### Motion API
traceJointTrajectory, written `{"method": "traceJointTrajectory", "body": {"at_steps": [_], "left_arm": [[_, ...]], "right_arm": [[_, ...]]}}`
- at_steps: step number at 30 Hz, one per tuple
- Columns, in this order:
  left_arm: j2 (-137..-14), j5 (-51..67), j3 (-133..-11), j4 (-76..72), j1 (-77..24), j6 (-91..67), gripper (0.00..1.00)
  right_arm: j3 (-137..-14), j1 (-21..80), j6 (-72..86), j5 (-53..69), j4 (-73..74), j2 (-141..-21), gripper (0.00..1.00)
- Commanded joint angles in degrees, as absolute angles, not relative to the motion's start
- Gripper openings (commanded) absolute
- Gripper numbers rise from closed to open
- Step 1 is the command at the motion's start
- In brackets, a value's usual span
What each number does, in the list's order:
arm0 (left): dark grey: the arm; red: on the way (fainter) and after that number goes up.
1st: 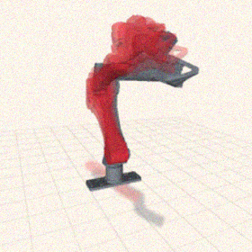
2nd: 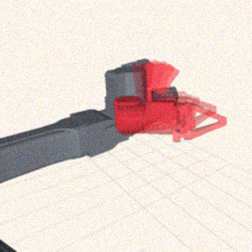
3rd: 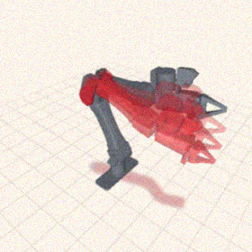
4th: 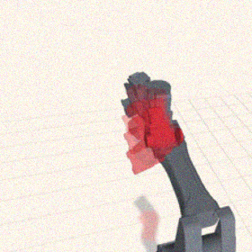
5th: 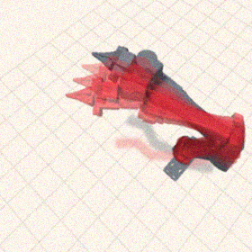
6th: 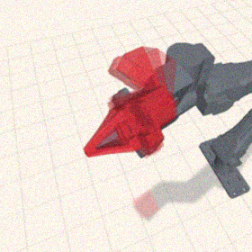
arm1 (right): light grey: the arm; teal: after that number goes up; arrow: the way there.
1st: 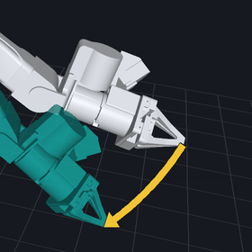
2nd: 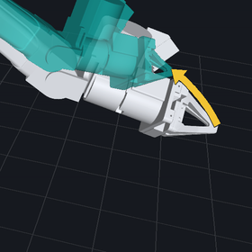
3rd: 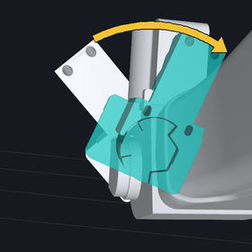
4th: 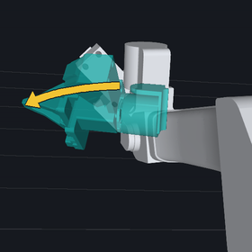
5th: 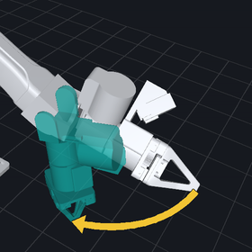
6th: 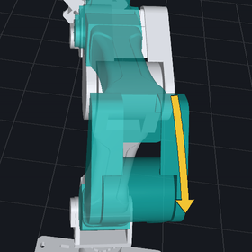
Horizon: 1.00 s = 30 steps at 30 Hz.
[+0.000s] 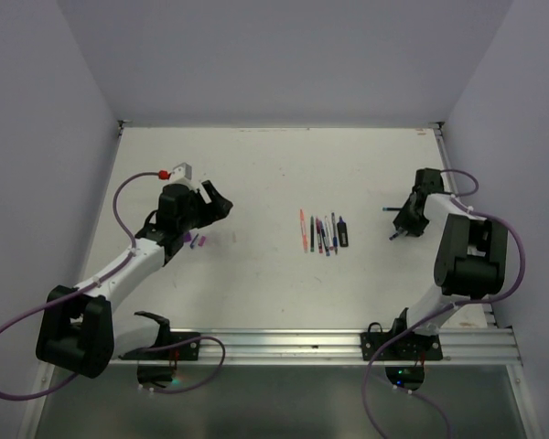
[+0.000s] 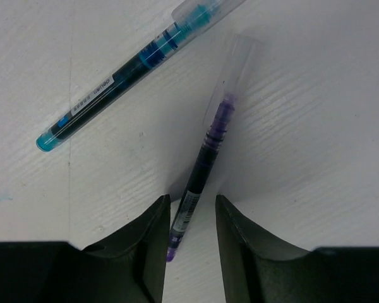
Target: Open the pen caps
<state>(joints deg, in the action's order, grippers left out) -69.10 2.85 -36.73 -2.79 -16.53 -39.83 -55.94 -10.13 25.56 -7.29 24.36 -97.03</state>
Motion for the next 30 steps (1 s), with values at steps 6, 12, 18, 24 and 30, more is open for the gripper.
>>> {"method": "traceJointTrajectory", "body": {"at_steps": [6,12,18,24,30], "left_arm": [[-68.1,3.3,-36.5,-4.9,-16.7,-38.8,0.81],[-66.1,4.3,-36.8,-2.1,-16.8,-38.7,0.81],[-61.8,11.0,-37.4,-0.6,-17.3,-38.4,0.79],[-61.6,27.9,-35.9,-9.0,-17.4,-42.6,0.76],[-62.4,30.6,-34.2,-16.3,-18.8,-48.2,0.74]], "right_arm": [[-52.6,-10.0,27.9,-10.5,23.2,-95.4,0.1],[-46.1,-9.9,30.5,-10.5,25.8,-85.7,0.0],[-43.4,-7.4,31.1,-8.1,31.9,-70.6,0.0],[-50.2,13.0,28.1,5.0,30.9,-63.7,0.0],[-57.0,30.8,22.8,11.1,30.0,-69.6,0.0]]}}
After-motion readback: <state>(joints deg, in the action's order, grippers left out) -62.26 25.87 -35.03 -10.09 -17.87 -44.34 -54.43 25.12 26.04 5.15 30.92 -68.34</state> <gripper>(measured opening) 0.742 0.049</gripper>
